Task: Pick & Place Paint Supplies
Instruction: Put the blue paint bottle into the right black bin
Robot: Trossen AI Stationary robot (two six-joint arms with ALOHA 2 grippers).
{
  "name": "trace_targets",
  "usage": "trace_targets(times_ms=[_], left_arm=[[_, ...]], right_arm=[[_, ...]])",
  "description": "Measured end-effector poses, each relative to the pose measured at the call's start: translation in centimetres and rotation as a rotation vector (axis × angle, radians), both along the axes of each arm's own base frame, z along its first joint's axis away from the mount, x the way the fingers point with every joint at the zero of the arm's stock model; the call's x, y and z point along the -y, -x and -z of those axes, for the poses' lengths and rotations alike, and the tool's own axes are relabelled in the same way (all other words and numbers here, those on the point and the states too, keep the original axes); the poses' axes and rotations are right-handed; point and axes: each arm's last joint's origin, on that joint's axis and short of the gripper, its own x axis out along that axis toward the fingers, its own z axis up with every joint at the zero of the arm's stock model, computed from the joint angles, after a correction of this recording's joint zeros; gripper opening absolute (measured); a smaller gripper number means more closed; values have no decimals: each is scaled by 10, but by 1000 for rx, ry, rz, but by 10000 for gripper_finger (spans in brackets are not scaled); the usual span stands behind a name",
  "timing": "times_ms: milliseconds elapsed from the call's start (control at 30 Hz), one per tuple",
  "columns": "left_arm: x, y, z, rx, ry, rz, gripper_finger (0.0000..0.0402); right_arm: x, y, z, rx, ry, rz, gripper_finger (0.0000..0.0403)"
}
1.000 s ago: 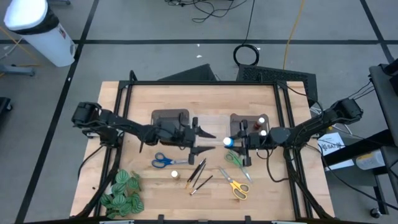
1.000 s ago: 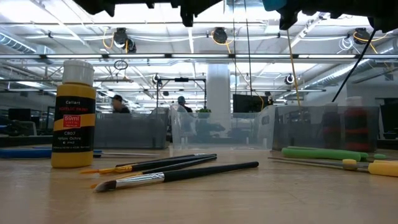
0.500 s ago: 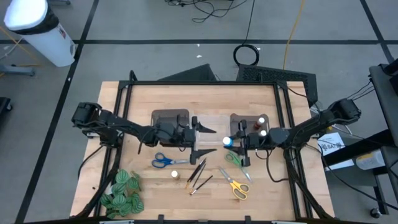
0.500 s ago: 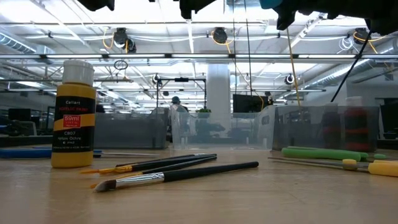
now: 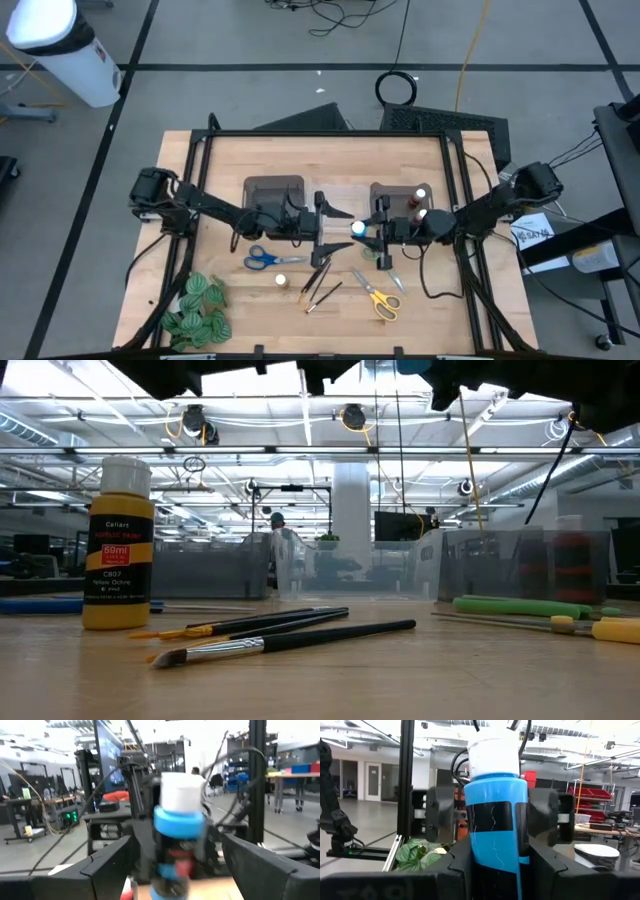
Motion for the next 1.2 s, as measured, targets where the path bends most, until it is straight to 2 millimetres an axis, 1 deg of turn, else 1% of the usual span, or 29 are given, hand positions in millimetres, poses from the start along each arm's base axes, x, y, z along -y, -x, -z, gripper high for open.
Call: trace_targets(times_ms=[233, 400, 567, 800, 933, 1067, 1133, 1200], left_arm=[[4, -21, 4, -3, 10, 30, 318], [4, -31, 9, -11, 11, 24, 305], [5, -31, 9, -15, 7, 23, 270], [6, -28, 2, -16, 0, 22, 185], [6, -25, -1, -50, -16, 18, 148], [5, -18, -11, -129, -17, -7, 141], [3, -12, -17, -172, -8, -41, 146], [3, -9, -20, -201, -5, -71, 151]], right_arm=[[-1, -7, 5, -30, 19, 8, 114], [-1, -7, 5, -29, 17, 8, 114], [-1, -6, 4, -27, 18, 4, 116], [-1, -6, 5, -38, 17, 7, 133], [-1, -7, 7, -54, 19, 11, 135], [1, -6, 5, -96, 25, 43, 136], [3, -3, 2, -116, 21, 56, 137], [6, 1, -4, -136, 25, 63, 138]])
